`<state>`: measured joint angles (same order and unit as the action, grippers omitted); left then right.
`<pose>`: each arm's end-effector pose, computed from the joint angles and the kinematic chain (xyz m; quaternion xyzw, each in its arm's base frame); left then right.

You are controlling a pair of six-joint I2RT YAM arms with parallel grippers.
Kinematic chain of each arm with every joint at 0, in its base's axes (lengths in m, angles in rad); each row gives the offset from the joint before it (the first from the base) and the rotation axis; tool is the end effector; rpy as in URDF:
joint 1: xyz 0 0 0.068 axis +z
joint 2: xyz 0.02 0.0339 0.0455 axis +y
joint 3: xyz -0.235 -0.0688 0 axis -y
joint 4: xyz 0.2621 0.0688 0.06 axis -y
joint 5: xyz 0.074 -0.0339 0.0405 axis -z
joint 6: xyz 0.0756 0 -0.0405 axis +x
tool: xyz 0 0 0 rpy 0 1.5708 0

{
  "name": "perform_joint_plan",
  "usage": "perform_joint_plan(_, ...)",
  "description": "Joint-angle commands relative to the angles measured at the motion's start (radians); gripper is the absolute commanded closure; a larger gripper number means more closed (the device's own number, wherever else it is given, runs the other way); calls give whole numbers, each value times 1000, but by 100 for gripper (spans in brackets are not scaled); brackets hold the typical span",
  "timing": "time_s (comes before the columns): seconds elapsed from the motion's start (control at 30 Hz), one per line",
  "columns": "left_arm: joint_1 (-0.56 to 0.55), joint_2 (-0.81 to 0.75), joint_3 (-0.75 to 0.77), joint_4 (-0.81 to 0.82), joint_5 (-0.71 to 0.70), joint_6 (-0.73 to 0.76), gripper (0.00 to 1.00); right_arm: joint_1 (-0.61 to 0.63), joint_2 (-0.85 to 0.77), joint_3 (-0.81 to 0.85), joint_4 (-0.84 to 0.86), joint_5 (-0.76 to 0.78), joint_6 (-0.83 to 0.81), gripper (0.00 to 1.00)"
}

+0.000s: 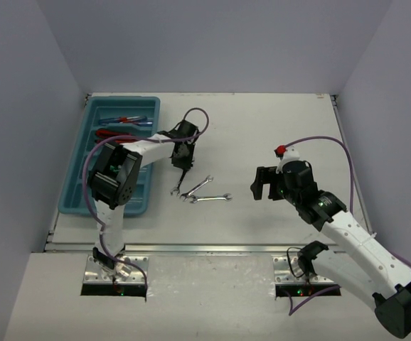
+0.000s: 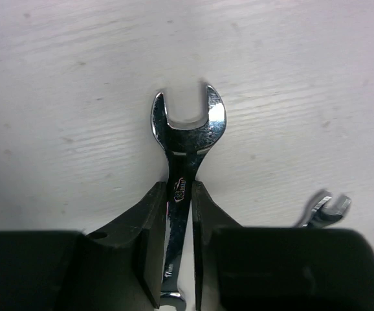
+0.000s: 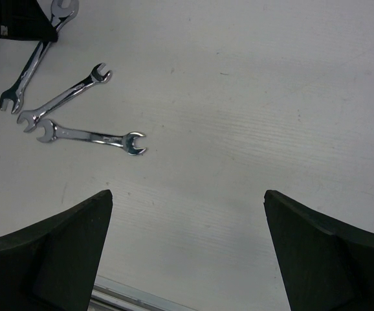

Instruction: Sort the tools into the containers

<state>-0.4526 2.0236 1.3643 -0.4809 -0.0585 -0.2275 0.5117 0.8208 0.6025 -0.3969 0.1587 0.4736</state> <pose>0.3878 -0.1837 0.0759 0.1035 0.9710 -0.0443 0.2108 0.2239 0.1120 0.2015 0.0196 0.8857 0.1548 0.4372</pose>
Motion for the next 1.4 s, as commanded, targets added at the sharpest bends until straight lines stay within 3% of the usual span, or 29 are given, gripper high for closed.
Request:
perform_joint_plan(0.0, -39, 100, 4, -31, 111, -67, 90, -2, -15, -1, 35, 8, -9, 1)
perform_joint_plan(0.1, -43, 123, 49, -24, 123, -96, 98, -2, -18, -3, 34, 12, -8, 1)
perform_joint_plan(0.27, -44, 133, 82, -39, 60, -142, 99, -2, -22, -6, 36, 12, -9, 1)
perform_joint_plan(0.33, -44, 129, 88, -63, 11, -144, 92, -2, -19, -6, 36, 10, -9, 1)
perform_joint_plan(0.4, -50, 106, 79, -82, -5, -136, 78, -3, -17, -4, 36, 10, -9, 1)
perform_joint_plan(0.53, -68, 32, 25, -110, -50, -118, 63, -2, -17, -4, 35, 10, -9, 1)
perform_joint_plan(0.7, -84, 19, -13, -121, -25, -94, 56, -2, -21, -5, 35, 8, -7, 1)
perform_joint_plan(0.97, -107, 82, -14, -142, -44, -95, 56, -3, -25, -6, 38, 5, -7, 1)
perform_joint_plan(1.2, -115, 101, -28, -133, -52, -110, 66, -2, -25, -7, 38, 4, -7, 1)
perform_joint_plan(1.37, -121, 126, -31, -131, -47, -107, 94, -2, -26, -9, 39, 5, -6, 1)
